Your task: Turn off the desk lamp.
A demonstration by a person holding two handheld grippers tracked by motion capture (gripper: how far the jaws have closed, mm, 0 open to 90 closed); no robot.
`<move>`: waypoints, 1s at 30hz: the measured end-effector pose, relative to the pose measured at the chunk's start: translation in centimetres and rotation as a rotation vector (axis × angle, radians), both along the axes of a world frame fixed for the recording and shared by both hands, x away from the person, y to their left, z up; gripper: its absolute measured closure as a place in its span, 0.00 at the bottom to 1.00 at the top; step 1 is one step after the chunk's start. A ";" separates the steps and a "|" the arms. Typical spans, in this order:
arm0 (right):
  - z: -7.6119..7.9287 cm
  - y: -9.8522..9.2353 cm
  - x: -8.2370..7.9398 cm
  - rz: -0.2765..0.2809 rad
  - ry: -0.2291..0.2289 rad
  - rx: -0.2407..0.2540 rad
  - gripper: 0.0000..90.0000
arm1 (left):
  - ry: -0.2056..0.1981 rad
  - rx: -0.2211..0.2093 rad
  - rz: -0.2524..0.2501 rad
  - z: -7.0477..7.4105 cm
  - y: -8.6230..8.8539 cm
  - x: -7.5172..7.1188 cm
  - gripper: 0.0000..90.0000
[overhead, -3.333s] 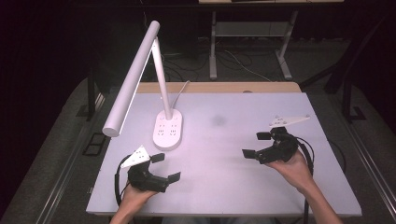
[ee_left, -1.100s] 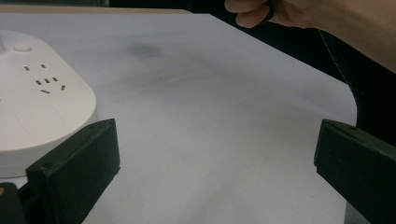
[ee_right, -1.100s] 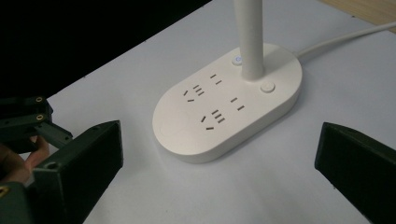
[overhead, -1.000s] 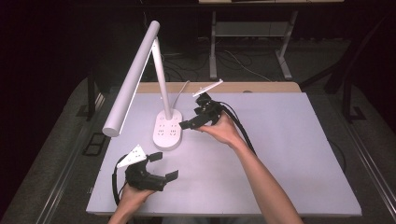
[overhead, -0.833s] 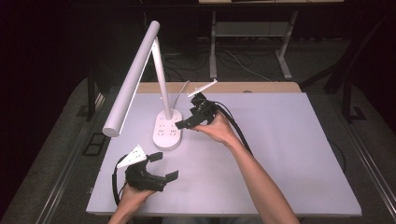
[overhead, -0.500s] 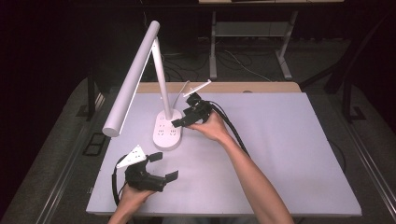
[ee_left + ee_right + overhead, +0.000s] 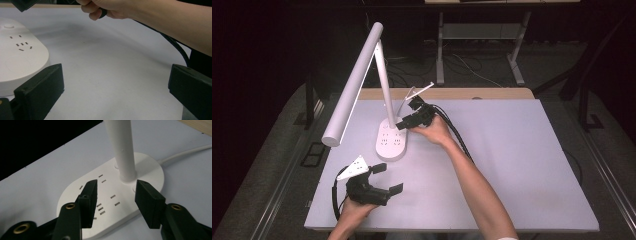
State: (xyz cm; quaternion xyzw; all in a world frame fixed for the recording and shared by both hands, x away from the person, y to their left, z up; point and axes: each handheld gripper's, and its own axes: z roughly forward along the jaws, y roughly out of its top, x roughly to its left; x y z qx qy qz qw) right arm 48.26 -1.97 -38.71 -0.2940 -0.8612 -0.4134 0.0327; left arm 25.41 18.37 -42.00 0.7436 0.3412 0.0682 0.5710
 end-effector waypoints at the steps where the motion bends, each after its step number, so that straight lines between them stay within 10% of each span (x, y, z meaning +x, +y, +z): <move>1: -0.1 0.1 0.2 -0.004 0.004 0.005 0.64 | 0.001 0.000 0.000 0.0 0.0 0.0 0.00; 15: -2.3 1.2 1.8 -0.066 0.022 0.002 0.99 | -0.001 -0.004 0.004 0.0 0.2 0.0 0.00; 30: -3.6 1.1 2.6 -0.117 0.032 0.036 1.00 | -0.002 0.002 -0.003 0.0 0.1 0.1 0.00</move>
